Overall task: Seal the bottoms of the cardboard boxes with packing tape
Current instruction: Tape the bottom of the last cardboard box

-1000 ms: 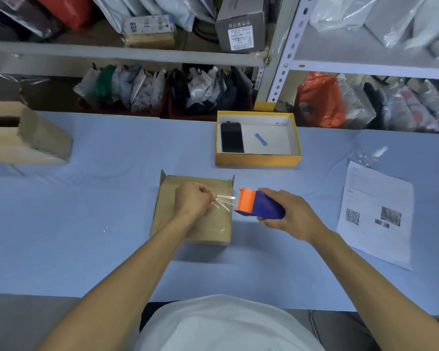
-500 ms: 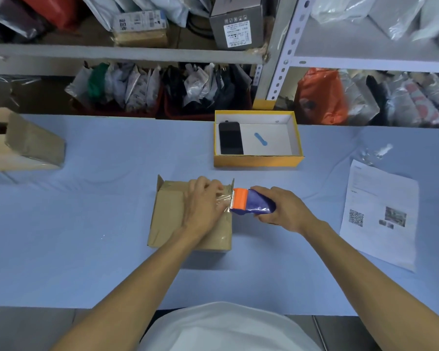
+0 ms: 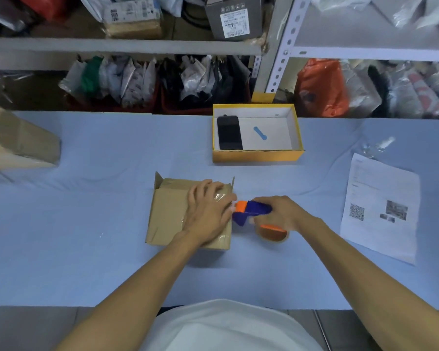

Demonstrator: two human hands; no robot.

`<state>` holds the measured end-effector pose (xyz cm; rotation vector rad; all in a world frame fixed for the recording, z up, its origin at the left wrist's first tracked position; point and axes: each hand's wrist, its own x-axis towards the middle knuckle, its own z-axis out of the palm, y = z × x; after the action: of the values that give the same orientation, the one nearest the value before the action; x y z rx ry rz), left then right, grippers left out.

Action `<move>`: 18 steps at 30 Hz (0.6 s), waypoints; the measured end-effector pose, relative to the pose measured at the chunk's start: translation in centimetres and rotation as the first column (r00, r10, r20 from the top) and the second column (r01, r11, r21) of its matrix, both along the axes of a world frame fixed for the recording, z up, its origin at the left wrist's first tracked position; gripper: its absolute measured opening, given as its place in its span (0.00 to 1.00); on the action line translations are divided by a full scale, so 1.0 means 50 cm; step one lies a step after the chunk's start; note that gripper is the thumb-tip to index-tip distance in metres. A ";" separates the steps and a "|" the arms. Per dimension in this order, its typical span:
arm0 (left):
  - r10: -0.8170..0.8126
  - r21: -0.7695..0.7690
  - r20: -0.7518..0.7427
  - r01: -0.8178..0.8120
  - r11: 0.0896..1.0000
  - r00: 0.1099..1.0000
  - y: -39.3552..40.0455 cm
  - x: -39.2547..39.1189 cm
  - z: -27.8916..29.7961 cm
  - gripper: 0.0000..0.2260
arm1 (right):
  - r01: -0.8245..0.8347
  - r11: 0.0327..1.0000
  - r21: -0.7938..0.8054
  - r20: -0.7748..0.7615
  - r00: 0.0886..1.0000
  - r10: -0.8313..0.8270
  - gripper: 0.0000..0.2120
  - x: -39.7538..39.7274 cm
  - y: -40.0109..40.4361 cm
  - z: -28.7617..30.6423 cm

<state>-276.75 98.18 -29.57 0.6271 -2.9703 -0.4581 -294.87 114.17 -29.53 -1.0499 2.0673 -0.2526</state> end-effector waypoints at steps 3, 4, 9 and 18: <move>-0.024 0.004 0.006 0.024 1.000 1.000 0.004 0.001 -0.003 0.11 | 0.038 0.996 0.084 0.068 0.997 -0.044 0.31 0.016 0.010 -0.012; -0.040 0.011 0.022 0.040 0.999 0.999 0.003 0.000 -0.002 0.10 | 0.076 0.996 0.044 0.076 0.994 -0.079 0.33 0.017 0.018 -0.008; -0.074 0.079 0.056 0.069 0.994 0.996 0.006 -0.014 -0.005 0.08 | 0.207 0.959 -0.196 0.035 0.978 -0.204 0.29 0.027 0.057 0.032; 0.390 0.864 0.067 -0.249 0.438 0.919 0.019 0.021 0.084 0.11 | 0.149 0.874 -0.463 0.013 0.987 -0.161 0.37 0.089 0.051 0.084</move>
<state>-275.73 99.12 -25.36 1.1196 -2.1700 -1.8932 -290.41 116.74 -25.34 -1.1636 2.1711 -0.8557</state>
